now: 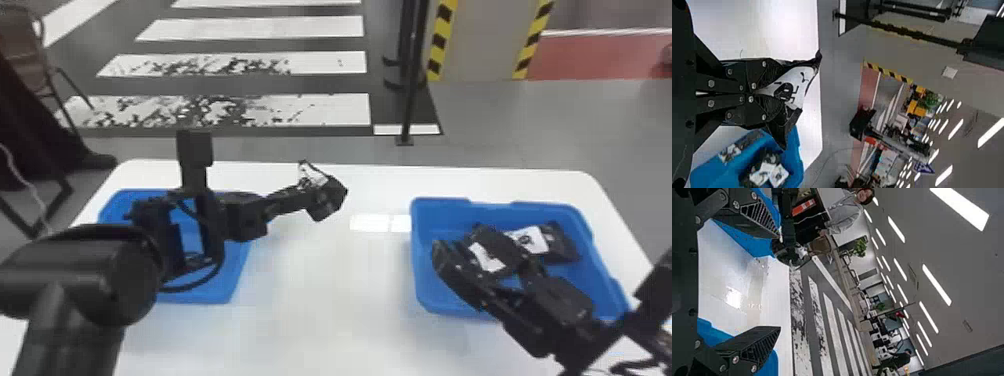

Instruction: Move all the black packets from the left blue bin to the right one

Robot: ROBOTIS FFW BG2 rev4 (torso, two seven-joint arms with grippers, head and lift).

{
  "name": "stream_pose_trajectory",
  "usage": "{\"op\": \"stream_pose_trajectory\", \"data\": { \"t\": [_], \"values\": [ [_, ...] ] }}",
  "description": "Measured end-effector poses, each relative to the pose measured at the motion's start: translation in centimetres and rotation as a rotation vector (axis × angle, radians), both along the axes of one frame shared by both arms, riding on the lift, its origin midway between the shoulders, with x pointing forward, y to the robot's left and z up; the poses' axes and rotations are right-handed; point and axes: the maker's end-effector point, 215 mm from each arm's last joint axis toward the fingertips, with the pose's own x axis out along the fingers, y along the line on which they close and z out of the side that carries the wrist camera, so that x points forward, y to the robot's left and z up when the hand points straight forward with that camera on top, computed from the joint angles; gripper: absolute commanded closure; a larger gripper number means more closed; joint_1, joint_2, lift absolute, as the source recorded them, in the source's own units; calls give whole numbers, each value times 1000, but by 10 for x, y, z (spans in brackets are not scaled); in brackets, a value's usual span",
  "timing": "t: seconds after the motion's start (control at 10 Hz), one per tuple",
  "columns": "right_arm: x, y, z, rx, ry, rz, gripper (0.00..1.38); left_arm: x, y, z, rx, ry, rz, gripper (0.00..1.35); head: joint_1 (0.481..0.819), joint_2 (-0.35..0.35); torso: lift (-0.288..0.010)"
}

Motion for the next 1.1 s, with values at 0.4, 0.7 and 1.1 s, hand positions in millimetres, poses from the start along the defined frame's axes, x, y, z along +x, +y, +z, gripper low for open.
{"op": "stream_pose_trajectory", "data": {
  "t": [0.4, 0.7, 1.1],
  "values": [
    [31, 6, 23, -5, -62, 30, 217, -47, -98, 8, -88, 26, -224, 1211, 695, -110, -150],
    [40, 13, 21, 0, -62, 42, 243, -76, -144, 24, -150, 24, -337, 1211, 695, -170, -150],
    [51, 10, 16, 17, -50, 38, 863, -93, -168, 32, -165, 23, -406, 1211, 695, -204, -150]
  ]
}}
